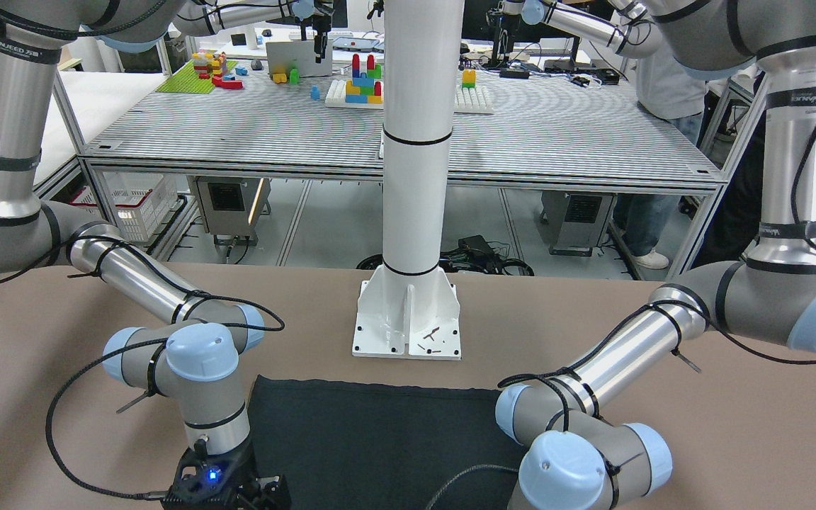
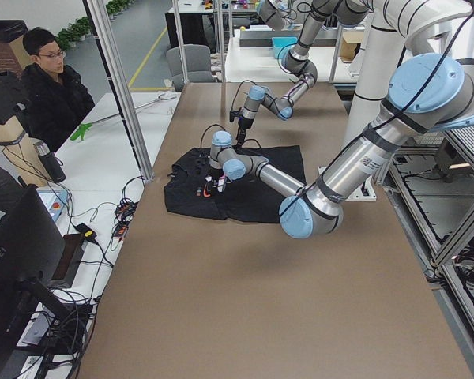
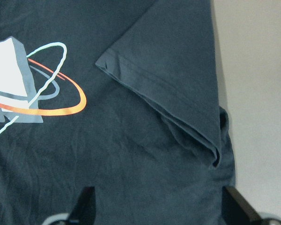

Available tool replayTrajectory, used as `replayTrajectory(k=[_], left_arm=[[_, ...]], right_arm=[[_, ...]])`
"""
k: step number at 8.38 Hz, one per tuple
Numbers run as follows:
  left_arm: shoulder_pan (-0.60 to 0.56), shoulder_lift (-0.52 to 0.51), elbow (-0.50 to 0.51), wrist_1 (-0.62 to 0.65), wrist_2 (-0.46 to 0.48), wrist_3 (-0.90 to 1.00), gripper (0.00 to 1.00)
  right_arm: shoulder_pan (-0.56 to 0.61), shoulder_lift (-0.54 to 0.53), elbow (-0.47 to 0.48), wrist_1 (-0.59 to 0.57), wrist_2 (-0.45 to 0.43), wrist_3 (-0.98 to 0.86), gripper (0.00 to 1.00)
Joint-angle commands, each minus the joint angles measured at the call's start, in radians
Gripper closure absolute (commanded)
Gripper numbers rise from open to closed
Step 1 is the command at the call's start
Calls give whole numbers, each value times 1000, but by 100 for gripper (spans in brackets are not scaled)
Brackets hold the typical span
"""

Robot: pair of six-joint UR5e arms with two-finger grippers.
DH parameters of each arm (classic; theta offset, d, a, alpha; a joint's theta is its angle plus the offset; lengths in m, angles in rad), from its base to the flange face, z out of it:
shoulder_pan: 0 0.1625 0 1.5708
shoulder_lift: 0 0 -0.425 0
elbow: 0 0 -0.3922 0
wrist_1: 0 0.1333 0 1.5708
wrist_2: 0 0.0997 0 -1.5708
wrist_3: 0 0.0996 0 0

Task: Fold clothes
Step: 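Move both grippers to the shirt's bottom hem corners nearest the robot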

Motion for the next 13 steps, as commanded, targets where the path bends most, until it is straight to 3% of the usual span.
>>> replayTrajectory(k=[1, 2, 3, 4, 6, 9, 13], left_arm=[[74, 260, -369, 2, 36, -156, 7], [129, 362, -496, 2, 79, -180, 7], [156, 417, -569, 4, 128, -213, 7], [170, 425, -587, 7, 132, -220, 7], [172, 414, -593, 40, 139, -220, 7], [174, 423, -620, 57, 155, -220, 7], [186, 426, -650, 102, 162, -220, 7]], right_arm=[[-185, -74, 263, -321, -143, 279, 6], [-244, -101, 314, -390, -172, 380, 9], [-325, -191, 377, -390, -195, 534, 15], [-408, -254, 397, -383, -200, 651, 21], [-526, -382, 451, -368, -206, 712, 27], [-580, -381, 445, -365, -237, 758, 37], [-577, -369, 414, -365, -238, 723, 39]])
